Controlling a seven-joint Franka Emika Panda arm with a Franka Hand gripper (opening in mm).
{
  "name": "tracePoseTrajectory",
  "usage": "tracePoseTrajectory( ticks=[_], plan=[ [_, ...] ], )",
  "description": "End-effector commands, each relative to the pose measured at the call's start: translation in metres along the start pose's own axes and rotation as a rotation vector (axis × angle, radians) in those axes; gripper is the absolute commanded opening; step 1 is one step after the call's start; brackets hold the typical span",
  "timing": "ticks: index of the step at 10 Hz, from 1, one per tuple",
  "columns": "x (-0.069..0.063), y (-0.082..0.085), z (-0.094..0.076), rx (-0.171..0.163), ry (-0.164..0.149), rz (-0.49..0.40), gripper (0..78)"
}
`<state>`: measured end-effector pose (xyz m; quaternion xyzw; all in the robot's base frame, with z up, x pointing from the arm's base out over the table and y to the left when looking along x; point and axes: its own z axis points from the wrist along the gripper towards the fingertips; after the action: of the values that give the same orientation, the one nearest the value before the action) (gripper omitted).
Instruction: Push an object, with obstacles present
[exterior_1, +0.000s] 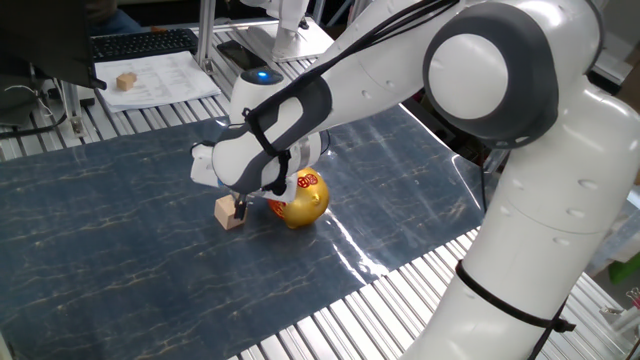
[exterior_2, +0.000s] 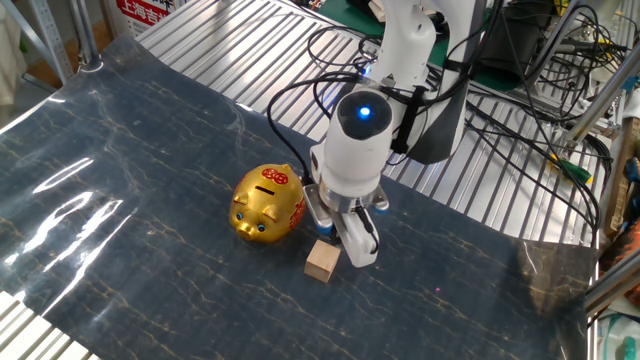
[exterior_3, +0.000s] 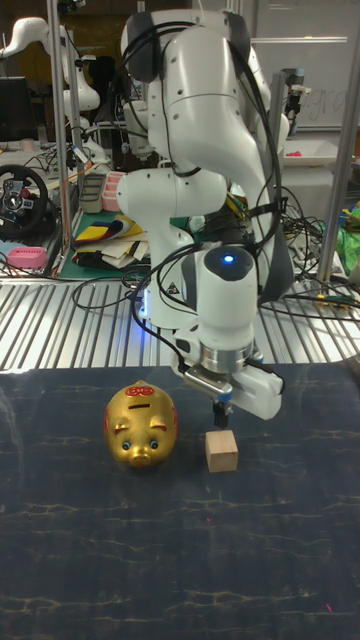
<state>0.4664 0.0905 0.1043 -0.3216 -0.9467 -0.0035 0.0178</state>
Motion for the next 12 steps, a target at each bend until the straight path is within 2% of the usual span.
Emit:
tracePoseTrajectory(
  ticks=[1,5,9,12],
  plan=[
    [0.0047,0.0012,-0.0005,-0.027,0.011,-0.058,0.0],
    [0.0047,0.0012,-0.0005,-0.039,0.021,-0.094,0.0],
    [0.0047,0.0012,-0.0005,-0.044,0.017,-0.181,0.0],
    [0.0041,0.0013,0.0006,-0.043,0.016,-0.167,0.0]
  ],
)
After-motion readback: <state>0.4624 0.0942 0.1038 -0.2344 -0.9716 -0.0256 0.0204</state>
